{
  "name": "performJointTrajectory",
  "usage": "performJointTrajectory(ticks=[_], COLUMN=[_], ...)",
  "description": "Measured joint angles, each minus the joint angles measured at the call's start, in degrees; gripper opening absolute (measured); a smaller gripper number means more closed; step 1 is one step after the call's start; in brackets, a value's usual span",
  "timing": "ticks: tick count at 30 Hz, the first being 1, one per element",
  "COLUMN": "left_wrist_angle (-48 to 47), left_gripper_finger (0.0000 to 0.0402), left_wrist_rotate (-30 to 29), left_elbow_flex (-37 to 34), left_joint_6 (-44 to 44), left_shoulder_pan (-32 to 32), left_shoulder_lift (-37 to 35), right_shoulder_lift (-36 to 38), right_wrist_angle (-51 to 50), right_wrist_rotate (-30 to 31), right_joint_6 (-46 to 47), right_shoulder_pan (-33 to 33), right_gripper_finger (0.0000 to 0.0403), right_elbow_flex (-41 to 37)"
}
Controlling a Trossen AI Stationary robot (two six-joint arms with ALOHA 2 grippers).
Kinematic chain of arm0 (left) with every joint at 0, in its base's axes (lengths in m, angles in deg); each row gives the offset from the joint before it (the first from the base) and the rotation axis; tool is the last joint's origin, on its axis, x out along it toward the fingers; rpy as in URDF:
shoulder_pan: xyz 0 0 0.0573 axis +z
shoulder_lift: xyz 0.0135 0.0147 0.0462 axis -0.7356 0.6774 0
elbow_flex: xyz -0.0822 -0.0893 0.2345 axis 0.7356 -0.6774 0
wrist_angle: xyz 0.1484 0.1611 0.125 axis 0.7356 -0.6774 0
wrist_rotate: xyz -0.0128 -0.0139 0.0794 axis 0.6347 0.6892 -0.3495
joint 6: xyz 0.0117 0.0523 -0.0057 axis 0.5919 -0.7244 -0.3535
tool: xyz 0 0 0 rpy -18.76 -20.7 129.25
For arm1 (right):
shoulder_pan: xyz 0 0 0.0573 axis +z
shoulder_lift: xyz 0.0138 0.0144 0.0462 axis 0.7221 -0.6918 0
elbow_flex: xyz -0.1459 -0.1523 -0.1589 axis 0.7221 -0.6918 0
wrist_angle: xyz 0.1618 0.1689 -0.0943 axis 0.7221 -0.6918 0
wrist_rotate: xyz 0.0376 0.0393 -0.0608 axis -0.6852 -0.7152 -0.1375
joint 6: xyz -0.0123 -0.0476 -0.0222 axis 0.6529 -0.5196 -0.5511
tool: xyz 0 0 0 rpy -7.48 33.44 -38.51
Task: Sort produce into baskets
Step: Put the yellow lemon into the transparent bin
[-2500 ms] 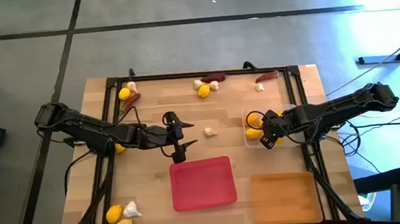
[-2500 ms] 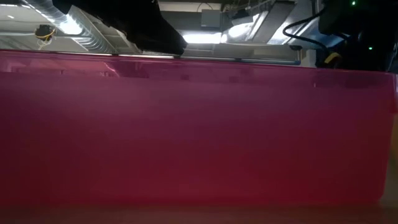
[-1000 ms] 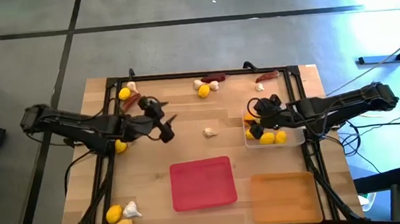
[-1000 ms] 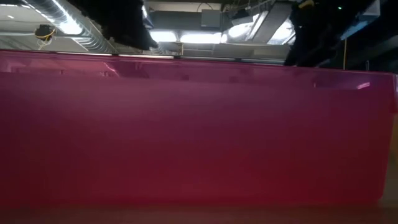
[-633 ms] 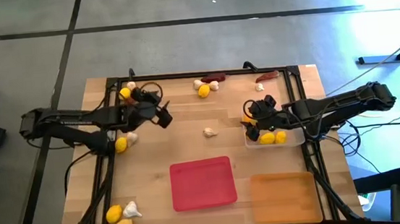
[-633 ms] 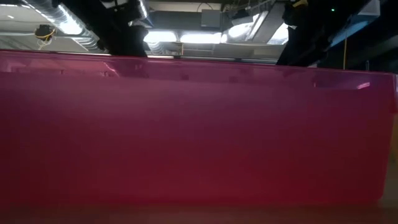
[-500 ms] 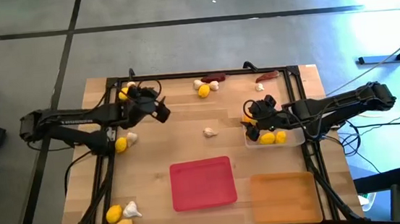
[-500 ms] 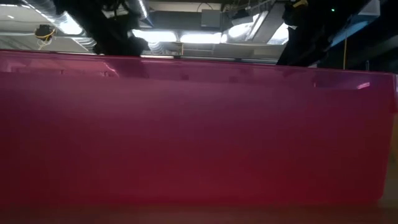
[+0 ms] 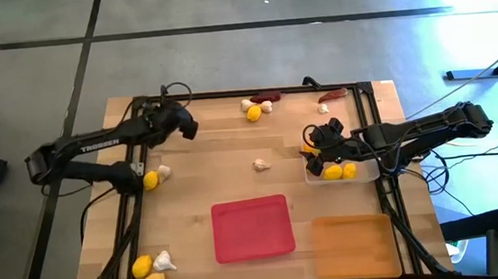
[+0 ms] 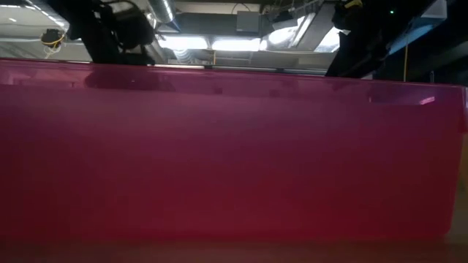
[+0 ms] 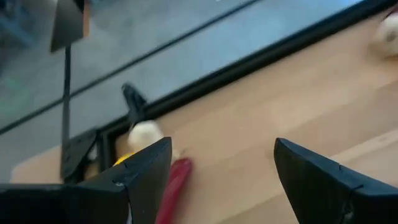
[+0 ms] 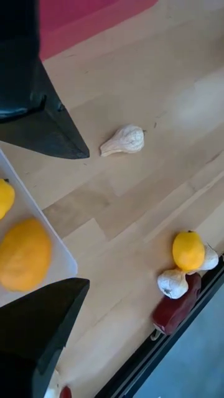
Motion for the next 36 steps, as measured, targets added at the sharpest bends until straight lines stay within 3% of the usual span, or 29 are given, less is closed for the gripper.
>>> performJointTrajectory(ticks=[7,24,36], left_wrist_angle=[-11.3,-34.13,-35.67], left_gripper_finger=[0.0279,0.0279,0.0279], left_wrist_rotate=[3.06,3.33,4.06], left_elbow_flex=[5.66,26.07,28.82], left_joint_6=[-2.62,-6.35,-7.57], left_shoulder_pan=[5.38,18.17,24.74], left_shoulder_lift=[6.9,30.57,39.99], right_shoulder_lift=[0.0,0.0,0.0], right_wrist_angle=[0.03,-0.43,-0.31], right_wrist_rotate=[0.17,-2.4,-2.39], right_joint_6=[0.0,-0.13,-1.51], right_shoulder_pan=[0.0,0.0,0.0], right_gripper_finger=[0.0321,0.0321,0.0321], right_elbow_flex=[-0.02,-0.04,-0.04])
